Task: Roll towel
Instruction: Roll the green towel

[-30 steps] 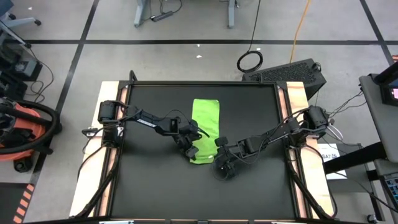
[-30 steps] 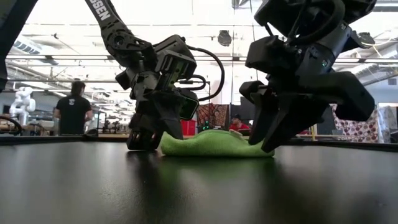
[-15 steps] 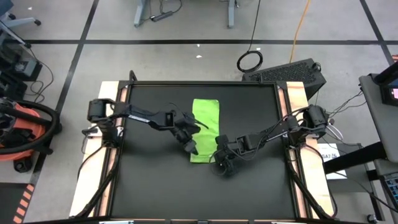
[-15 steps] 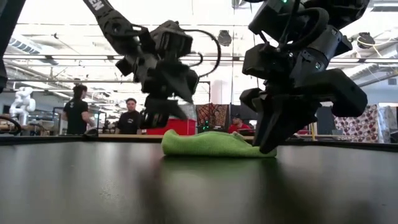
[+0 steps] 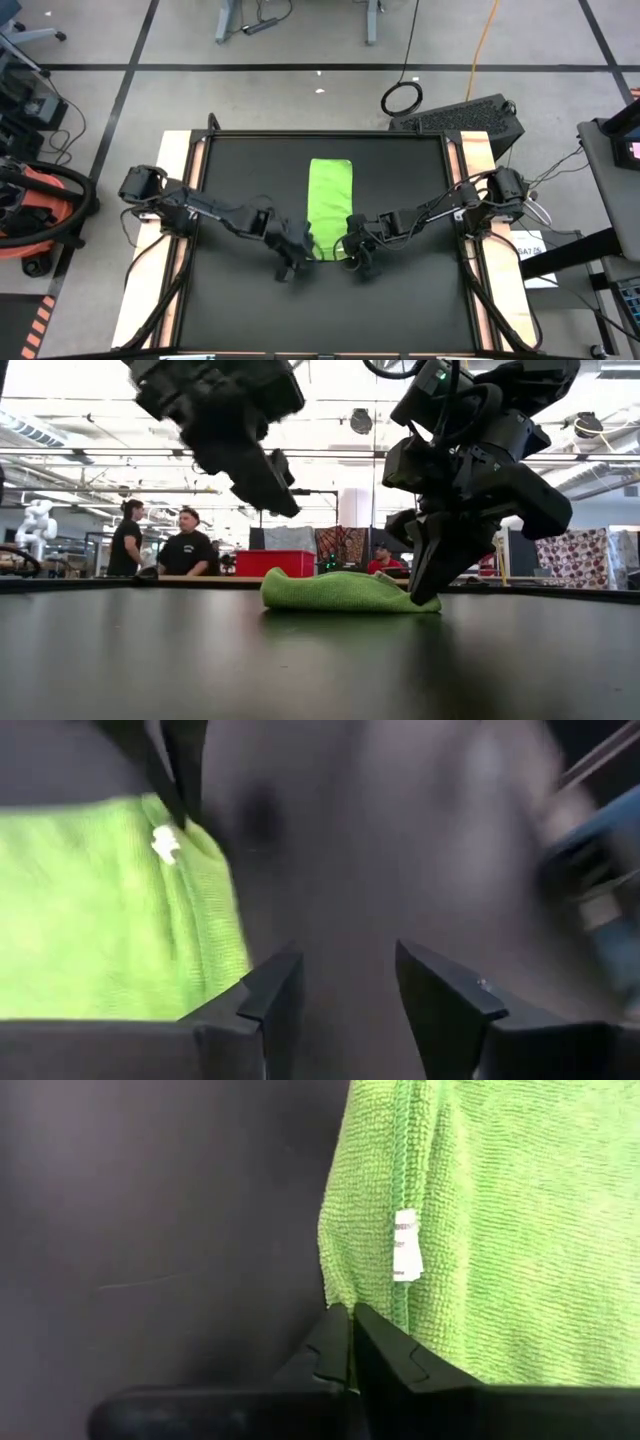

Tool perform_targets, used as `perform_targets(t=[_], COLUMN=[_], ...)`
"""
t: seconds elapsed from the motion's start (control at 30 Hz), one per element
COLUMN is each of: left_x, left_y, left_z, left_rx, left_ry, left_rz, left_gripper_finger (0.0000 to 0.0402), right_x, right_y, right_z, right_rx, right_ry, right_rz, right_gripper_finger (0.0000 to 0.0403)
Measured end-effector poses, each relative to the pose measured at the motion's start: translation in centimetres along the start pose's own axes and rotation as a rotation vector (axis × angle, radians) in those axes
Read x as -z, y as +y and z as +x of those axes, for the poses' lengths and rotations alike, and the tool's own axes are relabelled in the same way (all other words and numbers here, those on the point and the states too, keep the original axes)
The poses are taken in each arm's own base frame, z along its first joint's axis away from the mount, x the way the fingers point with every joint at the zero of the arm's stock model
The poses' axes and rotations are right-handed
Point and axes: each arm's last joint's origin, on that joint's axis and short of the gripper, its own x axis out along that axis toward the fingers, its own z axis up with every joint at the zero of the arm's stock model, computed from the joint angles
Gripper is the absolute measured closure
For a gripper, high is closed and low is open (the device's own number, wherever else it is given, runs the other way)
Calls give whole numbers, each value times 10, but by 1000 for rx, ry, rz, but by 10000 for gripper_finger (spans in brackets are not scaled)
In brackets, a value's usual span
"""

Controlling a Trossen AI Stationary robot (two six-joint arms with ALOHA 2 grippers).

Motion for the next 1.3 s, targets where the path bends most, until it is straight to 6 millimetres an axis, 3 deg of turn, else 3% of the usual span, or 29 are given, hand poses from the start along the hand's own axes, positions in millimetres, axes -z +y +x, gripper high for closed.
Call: perform_targets(t=[0.17,0.27,0.73,0.97,1.3], left_x=[6,10,25,30,31], left_y=[-25,-31,-19,-2,13], left_z=[8,11,38,49,47], left_rx=[-215,-272,-311,-346,-328], left_ry=[45,83,183,235,240], left_rz=[309,405,450,415,297], left_gripper_finger=[238,238,238,238,256], right_x=[0,0,0,0,1], right_y=[-3,-5,-10,-10,-9], right_z=[0,0,-1,-1,-1], right_rx=[-26,-30,-62,-73,-91], right_ry=[-2,-2,-8,-5,-2], right_rz=[16,26,77,87,104], right_gripper_finger=[400,401,403,403,403])
